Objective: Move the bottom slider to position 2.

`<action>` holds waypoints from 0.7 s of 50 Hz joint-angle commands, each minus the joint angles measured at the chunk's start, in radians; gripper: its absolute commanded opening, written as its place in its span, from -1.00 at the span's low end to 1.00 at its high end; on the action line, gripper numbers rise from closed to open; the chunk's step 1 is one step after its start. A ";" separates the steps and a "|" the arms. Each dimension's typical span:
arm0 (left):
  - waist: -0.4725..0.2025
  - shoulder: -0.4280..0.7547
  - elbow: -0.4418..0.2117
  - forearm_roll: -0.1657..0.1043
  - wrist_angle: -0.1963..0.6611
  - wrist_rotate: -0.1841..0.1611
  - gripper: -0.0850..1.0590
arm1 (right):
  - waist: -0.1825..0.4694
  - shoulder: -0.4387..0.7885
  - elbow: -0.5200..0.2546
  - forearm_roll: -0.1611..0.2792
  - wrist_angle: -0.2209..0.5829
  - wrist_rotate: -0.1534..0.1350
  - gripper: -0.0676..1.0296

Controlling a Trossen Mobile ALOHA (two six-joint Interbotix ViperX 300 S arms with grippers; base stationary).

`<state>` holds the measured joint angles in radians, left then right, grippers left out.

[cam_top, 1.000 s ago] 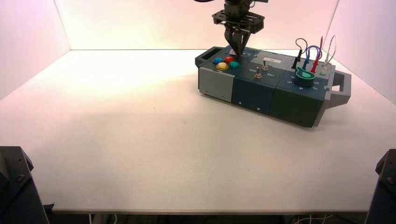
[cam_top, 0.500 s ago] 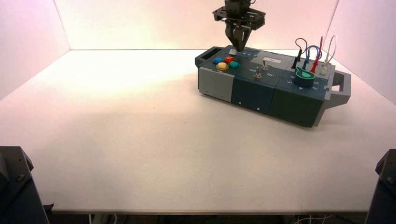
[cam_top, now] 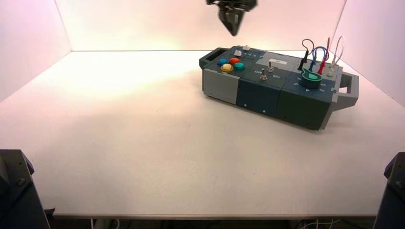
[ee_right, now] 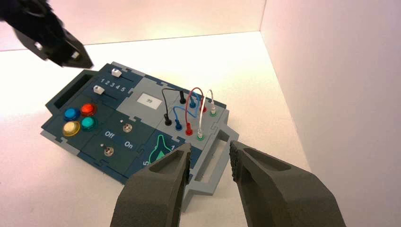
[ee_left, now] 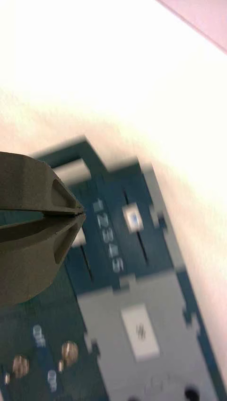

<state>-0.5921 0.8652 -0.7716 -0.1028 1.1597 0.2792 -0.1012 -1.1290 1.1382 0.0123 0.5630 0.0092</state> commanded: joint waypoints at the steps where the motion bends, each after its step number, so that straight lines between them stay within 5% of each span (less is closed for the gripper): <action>1: 0.028 -0.072 -0.003 0.002 -0.002 0.002 -0.91 | 0.003 0.005 -0.015 0.003 -0.012 0.003 -0.06; 21: 0.044 -0.092 -0.025 -0.008 0.025 0.003 -0.91 | 0.003 0.005 -0.014 0.005 -0.012 0.003 -0.06; 35: 0.046 -0.291 0.003 -0.031 0.080 0.014 -0.91 | 0.008 0.005 -0.015 0.005 -0.012 0.000 -0.05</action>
<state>-0.5476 0.7194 -0.7685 -0.1227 1.2410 0.2884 -0.1012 -1.1290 1.1382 0.0123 0.5614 0.0092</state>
